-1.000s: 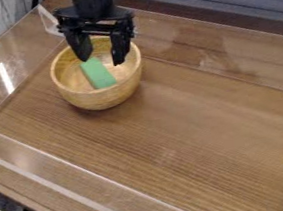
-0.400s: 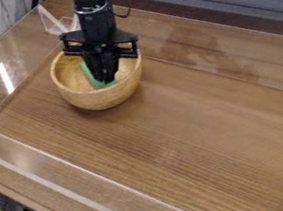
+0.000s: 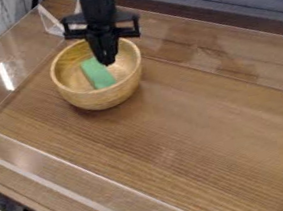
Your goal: Remove the green block from the brown bowl and put it on the table
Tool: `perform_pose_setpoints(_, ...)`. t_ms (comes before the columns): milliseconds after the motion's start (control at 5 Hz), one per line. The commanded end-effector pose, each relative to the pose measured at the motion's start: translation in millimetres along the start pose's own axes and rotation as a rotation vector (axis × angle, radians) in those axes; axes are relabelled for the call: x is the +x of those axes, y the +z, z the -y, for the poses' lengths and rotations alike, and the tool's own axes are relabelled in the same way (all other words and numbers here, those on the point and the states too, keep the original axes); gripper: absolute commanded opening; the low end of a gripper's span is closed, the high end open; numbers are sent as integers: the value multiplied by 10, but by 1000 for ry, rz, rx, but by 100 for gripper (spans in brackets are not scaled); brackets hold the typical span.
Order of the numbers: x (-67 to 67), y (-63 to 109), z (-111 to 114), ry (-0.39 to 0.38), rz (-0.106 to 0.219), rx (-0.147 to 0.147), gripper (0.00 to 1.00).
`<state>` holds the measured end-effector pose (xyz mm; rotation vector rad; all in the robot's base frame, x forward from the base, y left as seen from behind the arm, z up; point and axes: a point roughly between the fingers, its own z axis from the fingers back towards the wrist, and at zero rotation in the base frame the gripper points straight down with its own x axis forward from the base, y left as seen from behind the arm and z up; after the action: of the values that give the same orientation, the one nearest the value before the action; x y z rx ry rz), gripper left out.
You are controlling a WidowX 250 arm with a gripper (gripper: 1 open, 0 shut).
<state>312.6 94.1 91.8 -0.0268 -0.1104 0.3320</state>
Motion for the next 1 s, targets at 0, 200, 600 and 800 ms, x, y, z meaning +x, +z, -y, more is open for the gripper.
perform_pose_setpoints(0,93,329,-5,-19,83,-12,100)
perform_pose_setpoints(200,102,499,70,-66,89,-26,100)
perform_pose_setpoints(600,87,467,-31,-90,69,-12,100)
perform_pose_setpoints(800,61,339,-216,-57,48,11,100)
